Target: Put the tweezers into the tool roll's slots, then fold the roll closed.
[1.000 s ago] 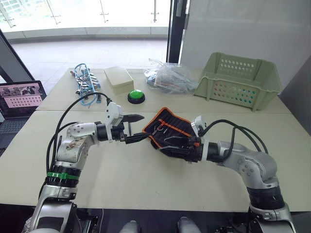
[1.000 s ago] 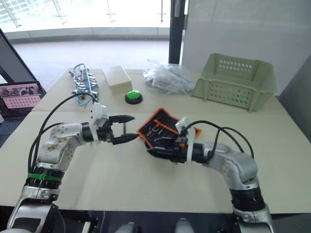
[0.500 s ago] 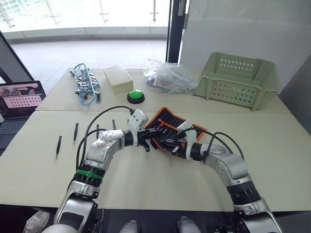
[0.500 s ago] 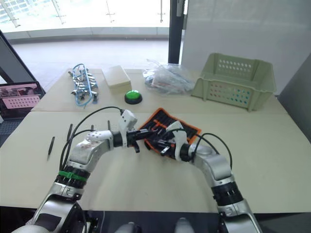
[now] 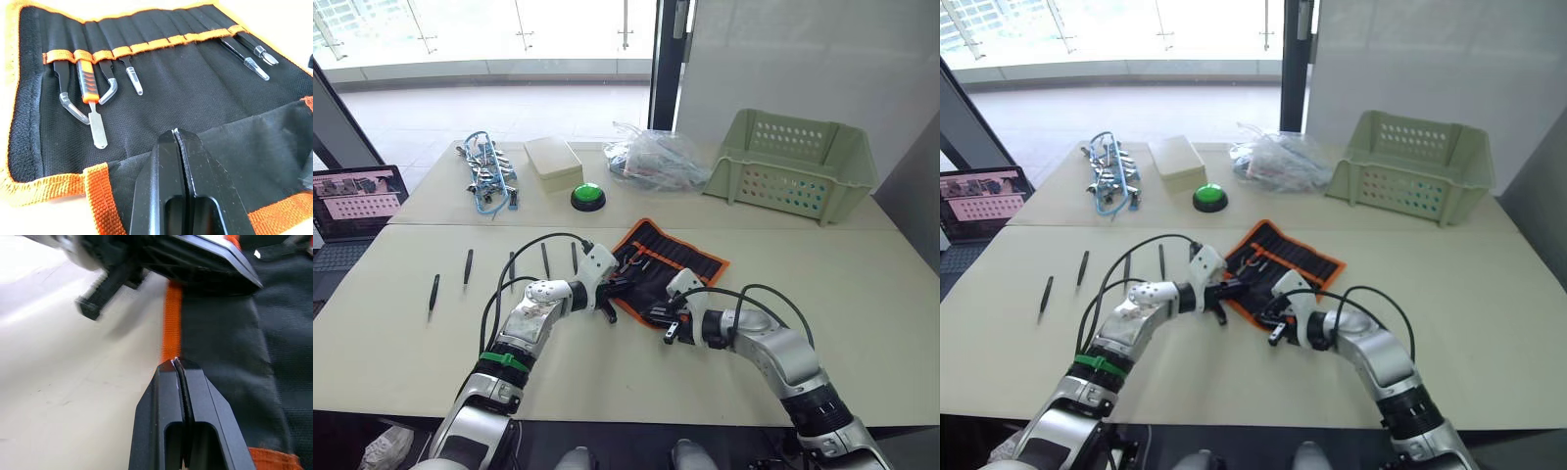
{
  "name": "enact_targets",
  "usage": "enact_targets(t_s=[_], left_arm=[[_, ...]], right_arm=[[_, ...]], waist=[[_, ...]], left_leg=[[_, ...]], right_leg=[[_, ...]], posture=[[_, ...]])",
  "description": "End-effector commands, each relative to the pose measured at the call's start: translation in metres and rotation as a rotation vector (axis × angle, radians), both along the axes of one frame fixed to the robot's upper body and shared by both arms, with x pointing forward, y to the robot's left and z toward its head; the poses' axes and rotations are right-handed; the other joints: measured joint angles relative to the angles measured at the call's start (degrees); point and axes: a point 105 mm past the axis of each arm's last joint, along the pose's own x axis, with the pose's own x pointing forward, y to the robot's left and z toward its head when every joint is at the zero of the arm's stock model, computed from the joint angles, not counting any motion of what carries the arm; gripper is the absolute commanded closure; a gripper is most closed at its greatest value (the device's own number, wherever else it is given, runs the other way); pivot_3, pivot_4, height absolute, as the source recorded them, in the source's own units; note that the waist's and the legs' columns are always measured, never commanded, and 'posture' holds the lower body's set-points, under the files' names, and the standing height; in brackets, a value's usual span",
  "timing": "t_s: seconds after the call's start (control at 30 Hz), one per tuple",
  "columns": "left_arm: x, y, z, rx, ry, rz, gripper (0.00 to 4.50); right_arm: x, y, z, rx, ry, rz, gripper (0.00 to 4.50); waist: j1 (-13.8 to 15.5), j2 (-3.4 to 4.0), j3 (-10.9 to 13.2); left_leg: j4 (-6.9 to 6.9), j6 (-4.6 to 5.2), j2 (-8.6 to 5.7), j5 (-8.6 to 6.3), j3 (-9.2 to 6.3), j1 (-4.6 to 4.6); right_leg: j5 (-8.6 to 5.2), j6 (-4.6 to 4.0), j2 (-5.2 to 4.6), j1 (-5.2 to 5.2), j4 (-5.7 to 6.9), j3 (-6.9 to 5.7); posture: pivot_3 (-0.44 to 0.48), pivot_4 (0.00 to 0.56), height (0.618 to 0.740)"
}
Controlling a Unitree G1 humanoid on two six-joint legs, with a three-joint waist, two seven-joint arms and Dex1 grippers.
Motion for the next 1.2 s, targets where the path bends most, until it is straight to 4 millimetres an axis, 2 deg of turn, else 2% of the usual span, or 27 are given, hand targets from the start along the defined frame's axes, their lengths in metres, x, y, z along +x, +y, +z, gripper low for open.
enact_targets(t_s=[0.03,0.2,0.33,0.43,0.5,0.67,0.8,1.0,1.07,1.2], left_arm=[[-0.002,0.019,-0.03,0.067,0.078,0.058,4.46],[-0.001,0.016,-0.026,0.047,0.063,0.039,4.46],[0.001,0.013,-0.021,0.031,0.041,0.031,4.46],[0.003,0.013,-0.02,0.03,0.035,0.041,4.46],[0.004,0.013,-0.02,0.027,0.037,0.049,4.46],[0.007,0.012,-0.022,0.034,0.046,0.05,4.46],[0.008,0.011,-0.025,0.042,0.056,0.048,4.46],[0.011,0.015,-0.027,0.042,0.065,0.059,4.46],[0.012,0.015,-0.026,0.038,0.063,0.061,4.46],[0.013,0.015,-0.016,-0.01,0.037,0.056,4.46]], right_arm=[[0.014,0.006,0.04,0.111,-0.156,-0.008,4.5],[0.035,0.005,0.037,0.084,-0.225,-0.024,4.5],[0.051,0.007,0.017,0.017,-0.21,0.001,4.5],[0.053,0.003,-0.001,-0.013,-0.174,0.016,4.5],[0.042,-0.005,-0.016,-0.036,-0.135,0.074,4.5],[0.018,-0.018,-0.034,-0.016,-0.071,0.142,4.5],[0.008,-0.033,-0.054,-0.091,-0.021,0.157,4.5],[-0.003,-0.052,-0.07,-0.23,0.005,0.218,4.5],[-0.002,-0.057,-0.069,-0.244,0.007,0.22,4.5],[-0.001,-0.056,-0.046,-0.203,-0.032,0.243,4.5]], waist=[[0.0,0.0,0.0],[0.2,-0.05,0.0],[0.1,-0.05,0.0],[0.2,-0.05,0.0],[0.4,-0.05,0.0],[0.6,-0.06,-0.1],[0.6,-0.03,-0.2],[0.7,-0.05,-0.4],[0.7,-0.08,-0.5],[0.7,-0.13,-0.6]], left_leg=[[0.0,0.0,0.01,0.0,0.0,0.04],[-0.01,0.0,-0.01,0.0,0.01,0.31],[-0.08,0.01,0.0,-0.01,0.02,0.51],[-0.09,0.0,0.0,-0.01,0.02,0.54],[-0.08,0.0,-0.01,-0.01,0.02,0.54],[-0.09,0.01,0.01,-0.02,0.01,0.63],[-0.09,0.02,0.01,-0.02,0.01,0.73],[-0.09,0.02,0.0,-0.02,0.01,0.75],[-0.1,0.02,0.01,-0.02,0.01,0.79],[-0.1,0.02,0.02,-0.02,0.01,0.82]], right_leg=[[0.0,0.0,0.0,0.02,0.02,0.0],[0.02,-0.01,0.0,0.31,-0.01,-0.01],[0.02,-0.01,0.0,0.51,-0.07,-0.01],[0.02,-0.01,0.01,0.54,-0.08,0.0],[0.02,-0.01,0.01,0.58,-0.11,-0.01],[0.01,0.0,0.01,0.77,-0.32,-0.06],[0.02,0.04,0.01,0.9,-0.37,-0.06],[0.04,0.08,0.01,0.97,-0.45,-0.06],[0.04,0.09,0.01,1.02,-0.47,-0.08],[0.03,0.11,0.01,1.08,-0.49,-0.08]], posture=[[0.0,0.15,0.74],[0.0,0.15,0.74],[0.0,0.15,0.74],[0.0,0.15,0.74],[0.0,0.15,0.74],[0.0,0.15,0.74],[0.0,0.15,0.74],[0.0,0.15,0.74],[0.0,0.15,0.74],[0.0,0.15,0.74]])
